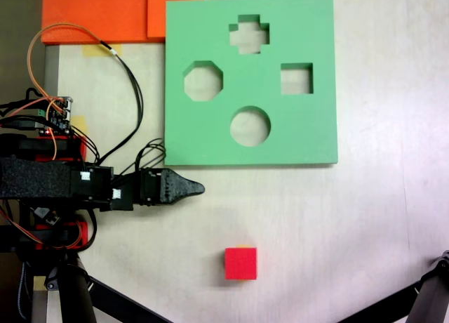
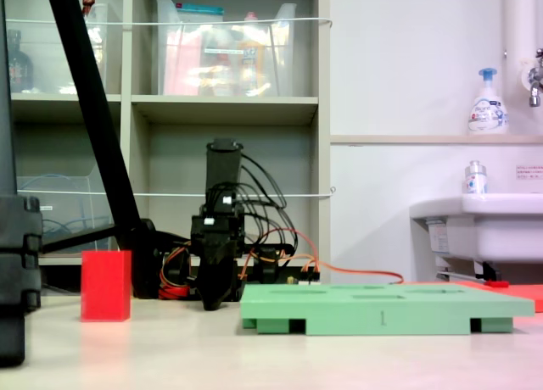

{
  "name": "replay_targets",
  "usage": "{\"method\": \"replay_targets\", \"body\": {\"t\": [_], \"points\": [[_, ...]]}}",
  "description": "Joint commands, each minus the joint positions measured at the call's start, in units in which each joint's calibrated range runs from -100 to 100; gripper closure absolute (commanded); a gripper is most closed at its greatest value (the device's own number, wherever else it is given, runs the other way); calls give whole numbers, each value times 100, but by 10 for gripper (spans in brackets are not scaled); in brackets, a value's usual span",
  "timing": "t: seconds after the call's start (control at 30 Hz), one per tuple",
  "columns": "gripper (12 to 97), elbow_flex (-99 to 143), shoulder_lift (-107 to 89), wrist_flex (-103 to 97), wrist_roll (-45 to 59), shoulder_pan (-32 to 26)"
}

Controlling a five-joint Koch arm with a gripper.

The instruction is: Put the square block into the corresponding hole

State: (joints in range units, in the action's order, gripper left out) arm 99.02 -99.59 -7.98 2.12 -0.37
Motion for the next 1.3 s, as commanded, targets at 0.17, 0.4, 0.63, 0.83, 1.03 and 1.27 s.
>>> {"method": "replay_targets", "body": {"t": [0.17, 0.4, 0.63, 0.83, 1.03, 1.27], "points": [[603, 98, -41, 552, 29, -10], [603, 98, -41, 552, 29, -10], [603, 98, -41, 533, 20, 244], [604, 98, -41, 572, 24, 234], [605, 98, -41, 552, 20, 249], [604, 98, -41, 514, -166, 327]]}}
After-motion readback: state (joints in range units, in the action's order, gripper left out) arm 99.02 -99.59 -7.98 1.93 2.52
